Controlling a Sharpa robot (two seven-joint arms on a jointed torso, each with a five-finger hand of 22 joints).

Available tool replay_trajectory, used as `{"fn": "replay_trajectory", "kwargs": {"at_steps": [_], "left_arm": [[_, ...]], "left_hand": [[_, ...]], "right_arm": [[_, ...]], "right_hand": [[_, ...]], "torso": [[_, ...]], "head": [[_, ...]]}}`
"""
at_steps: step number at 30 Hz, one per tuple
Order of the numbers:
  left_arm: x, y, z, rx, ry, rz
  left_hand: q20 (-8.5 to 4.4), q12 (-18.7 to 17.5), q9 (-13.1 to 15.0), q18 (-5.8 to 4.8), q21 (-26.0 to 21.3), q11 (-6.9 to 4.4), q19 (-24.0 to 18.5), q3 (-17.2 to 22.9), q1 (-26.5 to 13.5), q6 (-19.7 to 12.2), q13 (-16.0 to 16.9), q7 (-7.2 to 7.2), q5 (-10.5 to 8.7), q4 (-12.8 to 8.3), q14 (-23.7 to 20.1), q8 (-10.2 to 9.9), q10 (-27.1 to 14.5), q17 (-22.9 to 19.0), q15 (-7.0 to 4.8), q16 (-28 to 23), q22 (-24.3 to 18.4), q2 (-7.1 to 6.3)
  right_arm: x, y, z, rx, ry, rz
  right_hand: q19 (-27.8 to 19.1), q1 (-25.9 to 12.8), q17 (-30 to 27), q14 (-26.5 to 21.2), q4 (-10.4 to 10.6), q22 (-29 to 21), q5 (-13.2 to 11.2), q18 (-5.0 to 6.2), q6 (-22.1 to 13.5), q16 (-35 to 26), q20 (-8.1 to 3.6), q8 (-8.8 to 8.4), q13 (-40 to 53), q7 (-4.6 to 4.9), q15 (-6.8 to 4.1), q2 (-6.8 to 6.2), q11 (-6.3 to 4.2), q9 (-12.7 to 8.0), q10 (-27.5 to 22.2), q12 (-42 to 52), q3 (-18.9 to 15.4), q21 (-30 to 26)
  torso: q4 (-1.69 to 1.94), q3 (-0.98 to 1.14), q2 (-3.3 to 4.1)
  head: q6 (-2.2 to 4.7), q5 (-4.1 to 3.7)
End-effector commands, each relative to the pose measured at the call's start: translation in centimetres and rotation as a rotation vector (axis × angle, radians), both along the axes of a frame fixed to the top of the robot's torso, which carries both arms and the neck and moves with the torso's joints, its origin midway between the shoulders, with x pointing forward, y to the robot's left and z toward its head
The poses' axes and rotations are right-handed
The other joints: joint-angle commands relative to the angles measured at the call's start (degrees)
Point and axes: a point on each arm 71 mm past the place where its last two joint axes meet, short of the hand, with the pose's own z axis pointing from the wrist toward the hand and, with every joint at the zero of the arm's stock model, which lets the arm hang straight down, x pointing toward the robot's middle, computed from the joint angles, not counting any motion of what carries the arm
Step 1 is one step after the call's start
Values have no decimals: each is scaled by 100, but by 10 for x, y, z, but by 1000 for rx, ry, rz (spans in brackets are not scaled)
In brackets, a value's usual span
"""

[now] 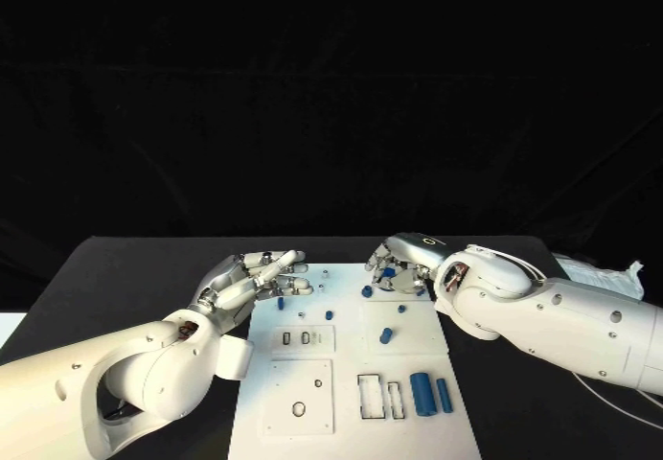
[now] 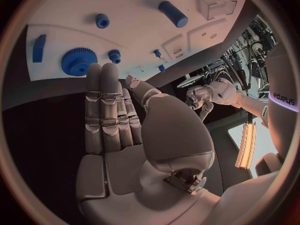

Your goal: Assemble the parts on the task board

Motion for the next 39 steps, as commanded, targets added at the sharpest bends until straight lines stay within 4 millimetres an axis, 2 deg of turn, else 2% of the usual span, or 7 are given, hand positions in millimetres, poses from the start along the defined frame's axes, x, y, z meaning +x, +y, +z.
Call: {"fn": "replay_trajectory", "kwargs": {"at_steps": [1,8,13,16,25,34,39], "left_arm": [[-2,-3,2,-16,4,-23],[-3,-3,3,-16,6,-28],[-3,-3,3,-15,8,-29],[-3,-3,3,-15,9,-29],[-3,-3,3,-13,12,-29],[-3,-3,3,-11,15,-31],[-3,-3,2,-10,17,-30]], "left_hand": [[5,-35,-8,60,-22,35,15,4,3,-9,-5,44,0,-23,-5,-15,19,5,30,-40,-5,45],[6,-41,-8,60,-26,38,16,0,1,-11,-5,47,0,-25,-6,-20,16,8,32,-45,-8,45],[9,-54,-9,60,-35,43,17,-10,-6,-16,-5,54,0,-29,-4,-33,12,15,35,-58,-14,42],[9,-54,-9,60,-35,43,17,-10,-6,-16,-5,54,0,-29,-4,-33,12,15,35,-58,-14,42],[12,-67,-9,60,-42,48,19,-20,-13,-22,-4,61,0,-32,-2,-45,8,23,39,-69,-20,41],[12,-67,-9,60,-42,48,19,-20,-13,-22,-4,61,0,-32,-2,-45,8,23,39,-69,-20,41],[13,-72,-9,60,-45,50,20,-23,-15,-24,-4,63,0,-34,-1,-49,6,25,39,-73,-22,41]], "right_arm": [[2,1,-2,-141,-11,-22],[3,3,-1,-189,-4,-24],[3,7,-3,-219,10,-15],[4,8,-4,-231,16,-12],[5,12,-6,-243,25,3],[6,17,-6,-241,24,9],[5,19,-6,-234,17,14]], "right_hand": [[-69,18,225,167,117,176,-32,25,-17,318,5,-9,-2,-36,-23,-91,4,-3,-73,-18,53,251],[250,72,1782,210,315,1690,-61,-161,-35,1812,33,-4,-5,-47,-5,-202,2,0,-172,-20,139,1527],[438,118,2653,224,435,2556,-74,-270,-30,2638,50,-3,-4,-44,6,-254,2,1,-159,-19,179,2228],[495,137,2926,226,474,2820,-79,-304,-21,2888,56,0,-3,-51,10,-266,-1,3,-148,-16,191,2433],[634,173,3476,239,562,3363,-80,-377,22,3391,62,5,-2,-57,4,-274,-6,7,-106,-14,216,2852],[725,185,3745,248,616,3657,-80,-418,55,3636,56,7,0,-57,-4,-263,-17,10,-59,-10,236,3072],[758,165,3839,250,654,3770,-92,-435,67,3726,57,6,1,-53,-3,-273,-17,10,-38,-10,226,3155]], "torso": [[19,-13,100],[31,-22,168],[34,-14,206],[37,-11,218],[42,-21,263],[62,-32,302],[58,-34,322]], "head": [[15,-18],[27,-17],[22,-7],[17,-12],[42,-13],[59,-18],[64,-17]]}}
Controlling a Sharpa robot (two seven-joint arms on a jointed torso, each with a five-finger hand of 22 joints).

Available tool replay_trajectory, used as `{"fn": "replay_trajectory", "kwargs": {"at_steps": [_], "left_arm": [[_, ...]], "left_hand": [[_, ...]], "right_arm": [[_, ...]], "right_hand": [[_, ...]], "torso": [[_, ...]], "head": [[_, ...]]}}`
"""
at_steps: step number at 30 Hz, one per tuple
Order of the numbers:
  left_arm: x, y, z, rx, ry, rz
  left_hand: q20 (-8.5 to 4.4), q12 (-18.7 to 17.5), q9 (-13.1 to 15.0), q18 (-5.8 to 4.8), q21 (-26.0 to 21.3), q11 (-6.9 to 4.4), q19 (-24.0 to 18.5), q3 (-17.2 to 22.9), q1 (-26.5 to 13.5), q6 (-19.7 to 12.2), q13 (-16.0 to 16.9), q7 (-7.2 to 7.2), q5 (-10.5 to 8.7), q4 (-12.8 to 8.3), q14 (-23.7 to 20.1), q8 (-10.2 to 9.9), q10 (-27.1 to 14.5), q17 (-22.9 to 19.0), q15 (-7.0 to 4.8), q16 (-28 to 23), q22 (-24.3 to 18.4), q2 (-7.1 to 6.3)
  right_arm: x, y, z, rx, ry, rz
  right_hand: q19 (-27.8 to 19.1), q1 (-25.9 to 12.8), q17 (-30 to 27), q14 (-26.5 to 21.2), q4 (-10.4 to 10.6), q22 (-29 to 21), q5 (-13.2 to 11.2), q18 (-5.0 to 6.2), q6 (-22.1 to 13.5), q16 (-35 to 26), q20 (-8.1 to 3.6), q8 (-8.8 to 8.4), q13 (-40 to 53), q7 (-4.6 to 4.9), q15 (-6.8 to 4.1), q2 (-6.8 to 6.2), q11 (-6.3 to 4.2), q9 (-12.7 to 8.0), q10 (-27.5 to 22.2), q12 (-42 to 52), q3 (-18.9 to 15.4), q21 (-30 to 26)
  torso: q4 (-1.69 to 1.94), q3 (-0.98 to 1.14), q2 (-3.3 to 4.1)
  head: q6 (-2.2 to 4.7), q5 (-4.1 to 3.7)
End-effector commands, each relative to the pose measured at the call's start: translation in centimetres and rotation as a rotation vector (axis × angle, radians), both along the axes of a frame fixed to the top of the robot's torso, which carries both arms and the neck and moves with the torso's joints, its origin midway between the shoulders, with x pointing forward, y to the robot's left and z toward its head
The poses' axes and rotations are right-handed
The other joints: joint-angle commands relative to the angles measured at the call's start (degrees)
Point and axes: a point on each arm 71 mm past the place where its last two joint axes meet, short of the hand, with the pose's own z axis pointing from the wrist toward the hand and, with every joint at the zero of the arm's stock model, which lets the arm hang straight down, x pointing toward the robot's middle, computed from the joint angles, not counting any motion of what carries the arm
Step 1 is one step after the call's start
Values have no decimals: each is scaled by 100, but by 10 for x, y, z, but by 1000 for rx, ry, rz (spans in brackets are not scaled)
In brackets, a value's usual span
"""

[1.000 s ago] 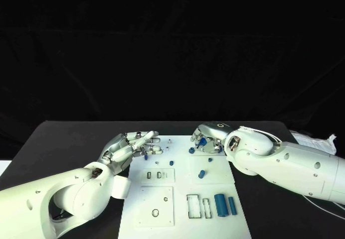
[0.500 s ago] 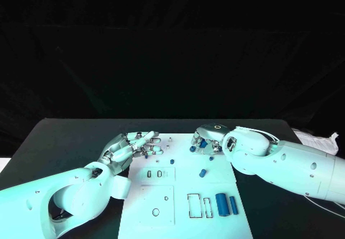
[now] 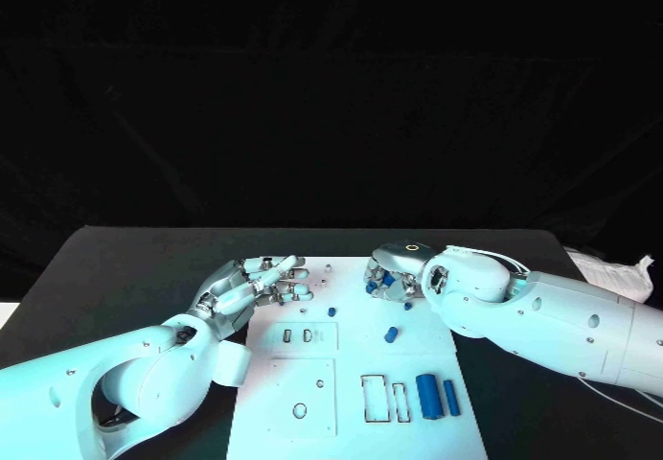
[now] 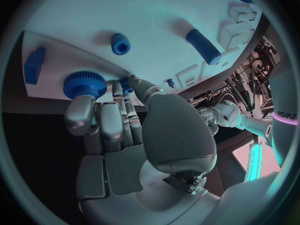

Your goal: Assemble the parts on the task board

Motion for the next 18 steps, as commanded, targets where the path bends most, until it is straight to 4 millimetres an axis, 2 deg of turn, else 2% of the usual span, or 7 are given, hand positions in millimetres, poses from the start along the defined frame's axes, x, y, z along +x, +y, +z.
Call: {"fn": "replay_trajectory", "kwargs": {"at_steps": [1,9,12,15,18], "left_arm": [[-1,-2,1,-12,-1,-19],[0,-2,1,-11,3,-21],[0,-2,1,-10,4,-21],[0,-2,1,-9,5,-21],[0,-2,1,-9,6,-21]], "left_hand": [[12,-20,-5,62,-23,49,20,-8,-15,-1,-6,42,0,-18,-1,-19,7,5,39,-24,-5,41],[13,-22,-5,62,-25,50,21,-8,-14,-1,-5,43,0,-20,0,-21,7,6,40,-26,-6,42],[13,-23,-5,62,-26,50,21,-9,-13,-2,-5,43,0,-23,0,-22,7,7,40,-28,-7,42],[14,-27,-4,62,-28,51,22,-10,-9,-2,-5,44,0,-28,0,-26,6,10,41,-32,-9,43],[14,-29,-4,63,-30,52,23,-11,-7,-3,-5,45,0,-31,0,-28,6,11,41,-34,-10,43]], "right_arm": [[-1,2,-1,-18,-1,8],[-1,4,-1,-13,-5,14],[-2,5,0,-4,-5,17],[-2,6,1,15,-17,19],[-2,7,5,47,-47,15]], "right_hand": [[35,13,37,250,52,40,-37,-80,39,52,3,6,3,-6,-4,-17,-1,7,39,-12,2,50],[99,1,202,258,112,236,-41,-110,87,197,3,18,10,-7,-10,1,-10,13,106,0,1,186],[156,22,290,262,138,386,-29,-132,183,278,-7,51,21,-34,-33,36,-39,34,200,22,18,286],[240,98,374,263,145,594,-24,-164,354,362,-38,114,41,-87,-82,139,-96,79,367,57,82,421],[286,200,421,257,136,727,-114,-185,505,420,-75,168,57,-133,-128,298,-149,132,529,79,188,512]], "torso": [[4,-6,21],[10,-11,38],[14,-10,46],[18,-12,53],[19,-15,60]], "head": [[4,-1],[3,-7],[12,-11],[22,-10],[31,-8]]}}
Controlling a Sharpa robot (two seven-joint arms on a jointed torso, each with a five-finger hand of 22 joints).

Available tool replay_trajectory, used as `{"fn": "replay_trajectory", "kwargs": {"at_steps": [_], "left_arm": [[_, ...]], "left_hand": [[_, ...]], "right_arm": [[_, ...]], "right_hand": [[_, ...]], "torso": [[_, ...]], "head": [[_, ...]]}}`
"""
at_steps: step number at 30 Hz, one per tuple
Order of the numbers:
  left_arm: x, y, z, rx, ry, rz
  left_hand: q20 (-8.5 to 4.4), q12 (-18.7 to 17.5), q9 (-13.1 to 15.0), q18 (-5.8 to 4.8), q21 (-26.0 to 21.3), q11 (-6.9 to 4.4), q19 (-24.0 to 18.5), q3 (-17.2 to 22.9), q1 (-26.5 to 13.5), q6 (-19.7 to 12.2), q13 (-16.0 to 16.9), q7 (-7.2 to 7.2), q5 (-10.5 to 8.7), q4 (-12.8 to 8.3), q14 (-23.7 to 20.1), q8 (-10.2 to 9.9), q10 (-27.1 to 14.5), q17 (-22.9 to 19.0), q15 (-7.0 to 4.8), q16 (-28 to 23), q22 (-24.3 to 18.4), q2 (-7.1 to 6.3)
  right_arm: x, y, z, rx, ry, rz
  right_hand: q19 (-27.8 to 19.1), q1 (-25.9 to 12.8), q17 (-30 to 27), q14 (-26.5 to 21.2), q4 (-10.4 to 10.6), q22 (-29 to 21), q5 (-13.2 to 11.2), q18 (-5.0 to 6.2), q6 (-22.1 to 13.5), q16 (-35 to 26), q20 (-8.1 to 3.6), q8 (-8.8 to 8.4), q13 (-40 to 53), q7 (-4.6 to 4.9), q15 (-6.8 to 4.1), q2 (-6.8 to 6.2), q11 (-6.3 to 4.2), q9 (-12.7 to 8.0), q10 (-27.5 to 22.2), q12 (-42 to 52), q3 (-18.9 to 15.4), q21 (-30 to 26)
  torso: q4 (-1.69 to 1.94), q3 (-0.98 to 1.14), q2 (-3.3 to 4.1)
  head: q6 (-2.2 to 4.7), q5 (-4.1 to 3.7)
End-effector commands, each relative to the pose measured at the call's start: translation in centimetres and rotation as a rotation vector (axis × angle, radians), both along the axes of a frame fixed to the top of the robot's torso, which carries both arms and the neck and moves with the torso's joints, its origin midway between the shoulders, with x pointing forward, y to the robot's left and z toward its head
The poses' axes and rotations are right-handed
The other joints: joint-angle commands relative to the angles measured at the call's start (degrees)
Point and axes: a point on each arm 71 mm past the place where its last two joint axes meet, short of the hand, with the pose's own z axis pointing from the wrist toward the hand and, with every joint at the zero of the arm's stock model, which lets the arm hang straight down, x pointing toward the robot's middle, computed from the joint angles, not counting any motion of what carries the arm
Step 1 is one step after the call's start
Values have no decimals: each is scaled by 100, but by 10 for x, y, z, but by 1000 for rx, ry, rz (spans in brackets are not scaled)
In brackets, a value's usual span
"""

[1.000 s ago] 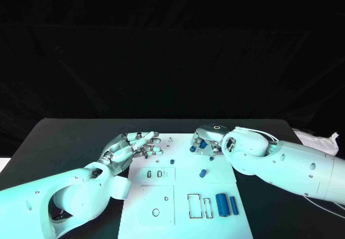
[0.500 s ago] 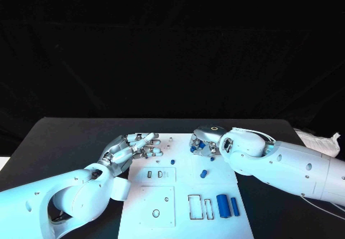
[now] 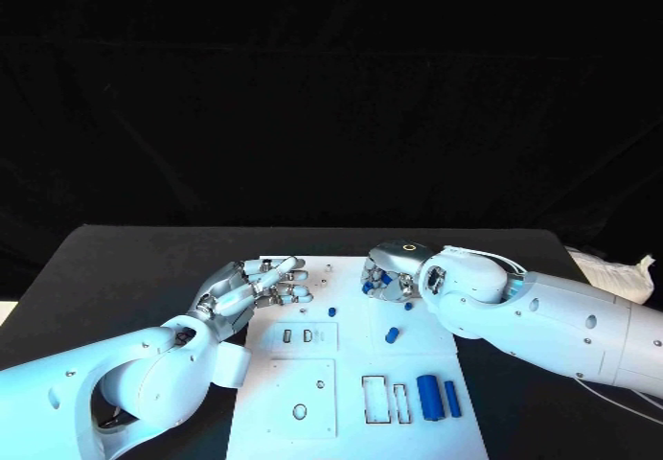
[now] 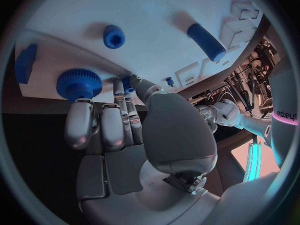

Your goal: Assemble the parts on the task board

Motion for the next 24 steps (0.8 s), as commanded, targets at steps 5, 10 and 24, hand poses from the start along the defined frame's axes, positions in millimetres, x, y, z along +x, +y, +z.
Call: {"fn": "replay_trajectory", "kwargs": {"at_steps": [5,10,24], "left_arm": [[0,-1,1,-10,0,-17],[0,-1,1,-9,0,-15],[-1,-2,1,-9,1,-17]], "left_hand": [[15,-34,-5,63,-32,53,24,-12,-3,-5,-5,48,0,-37,0,-32,4,9,42,-39,-12,44],[16,-43,-5,63,-39,56,26,-12,7,-7,-5,52,0,-50,2,-40,2,15,44,-48,-17,48],[17,-49,-4,63,-43,57,29,-11,17,-6,-4,54,0,-61,3,-45,2,19,45,-55,-21,53]], "right_arm": [[-2,4,7,83,-81,-11],[-1,9,12,119,-113,-21],[9,31,22,165,-165,-37]], "right_hand": [[86,101,46,260,3,179,-101,-114,186,81,-25,81,17,-49,-81,273,-52,129,220,24,146,125],[93,93,41,256,12,200,-102,-118,195,83,-25,82,18,-48,-87,282,-57,138,240,21,153,139],[90,85,23,244,8,217,-106,-120,165,85,-18,53,4,-26,-86,250,-46,152,215,-28,165,155]], "torso": [[11,-4,22],[26,-8,32],[27,-19,58]], "head": [[32,0],[20,5],[48,43]]}}
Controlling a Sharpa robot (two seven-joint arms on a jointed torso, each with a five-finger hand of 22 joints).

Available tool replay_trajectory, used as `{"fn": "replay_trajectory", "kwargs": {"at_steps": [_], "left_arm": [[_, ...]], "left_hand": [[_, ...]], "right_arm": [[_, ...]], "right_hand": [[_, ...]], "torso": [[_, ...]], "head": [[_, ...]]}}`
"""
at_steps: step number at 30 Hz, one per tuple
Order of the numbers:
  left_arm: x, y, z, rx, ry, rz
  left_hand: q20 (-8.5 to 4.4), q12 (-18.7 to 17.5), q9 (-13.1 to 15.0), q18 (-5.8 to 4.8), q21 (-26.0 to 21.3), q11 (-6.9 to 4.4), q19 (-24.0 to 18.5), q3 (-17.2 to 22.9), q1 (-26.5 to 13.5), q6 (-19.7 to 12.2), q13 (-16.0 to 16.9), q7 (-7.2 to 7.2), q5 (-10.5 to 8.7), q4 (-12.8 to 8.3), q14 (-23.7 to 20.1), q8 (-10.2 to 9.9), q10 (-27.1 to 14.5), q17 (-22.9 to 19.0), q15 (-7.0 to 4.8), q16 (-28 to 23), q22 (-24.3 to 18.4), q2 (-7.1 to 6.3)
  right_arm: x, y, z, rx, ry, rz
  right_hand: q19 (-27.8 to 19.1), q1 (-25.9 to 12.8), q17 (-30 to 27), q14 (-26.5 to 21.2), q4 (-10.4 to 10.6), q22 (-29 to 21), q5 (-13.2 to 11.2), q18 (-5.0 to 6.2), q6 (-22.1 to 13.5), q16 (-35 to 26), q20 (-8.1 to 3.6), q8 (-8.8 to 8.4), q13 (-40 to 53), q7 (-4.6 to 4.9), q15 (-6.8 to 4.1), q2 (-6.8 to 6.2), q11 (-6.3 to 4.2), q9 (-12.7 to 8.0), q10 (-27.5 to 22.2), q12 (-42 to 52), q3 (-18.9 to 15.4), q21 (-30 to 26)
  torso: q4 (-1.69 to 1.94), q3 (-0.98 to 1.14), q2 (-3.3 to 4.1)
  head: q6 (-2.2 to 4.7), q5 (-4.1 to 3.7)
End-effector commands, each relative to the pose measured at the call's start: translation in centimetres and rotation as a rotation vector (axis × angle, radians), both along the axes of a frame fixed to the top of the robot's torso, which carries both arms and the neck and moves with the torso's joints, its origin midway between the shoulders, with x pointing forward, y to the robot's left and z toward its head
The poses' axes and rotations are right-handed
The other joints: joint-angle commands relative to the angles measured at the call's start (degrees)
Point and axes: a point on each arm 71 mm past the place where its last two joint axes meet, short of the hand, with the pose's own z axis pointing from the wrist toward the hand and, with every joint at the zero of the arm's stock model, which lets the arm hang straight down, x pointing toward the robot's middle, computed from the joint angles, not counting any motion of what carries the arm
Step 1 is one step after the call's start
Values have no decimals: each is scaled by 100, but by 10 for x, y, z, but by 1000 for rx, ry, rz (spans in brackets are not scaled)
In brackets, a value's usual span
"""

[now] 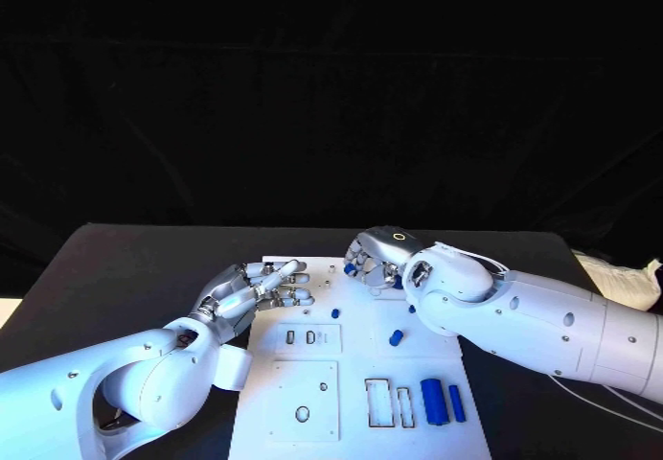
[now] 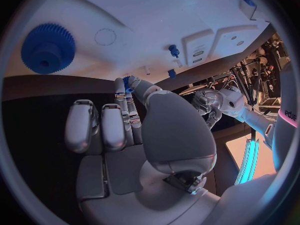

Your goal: Assemble the parts on the task board

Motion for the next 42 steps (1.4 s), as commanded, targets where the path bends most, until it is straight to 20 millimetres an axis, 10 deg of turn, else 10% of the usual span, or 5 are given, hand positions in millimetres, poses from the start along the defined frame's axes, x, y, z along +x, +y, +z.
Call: {"fn": "replay_trajectory", "kwargs": {"at_steps": [1,42], "left_arm": [[-1,-2,2,-12,-4,-17],[-2,-5,3,-14,-3,-25]], "left_hand": [[17,-16,-5,64,-20,57,29,-11,17,15,-4,33,0,-28,4,-24,2,5,45,-16,-8,53],[18,-24,-3,65,-27,57,34,-10,33,20,-2,33,1,-49,8,-30,7,14,45,-28,-14,60]], "right_arm": [[3,3,2,18,-22,-21],[18,33,-9,-44,21,-17]], "right_hand": [[29,45,-5,240,3,9,25,-61,52,38,4,8,-7,-5,-45,63,16,157,-29,-48,42,28],[18,-1,23,234,15,34,-7,-63,-14,80,28,-59,-26,38,-11,-12,55,174,-107,-92,37,52]], "torso": [[-7,1,10],[-4,-12,46]], "head": [[3,8],[-23,50]]}}
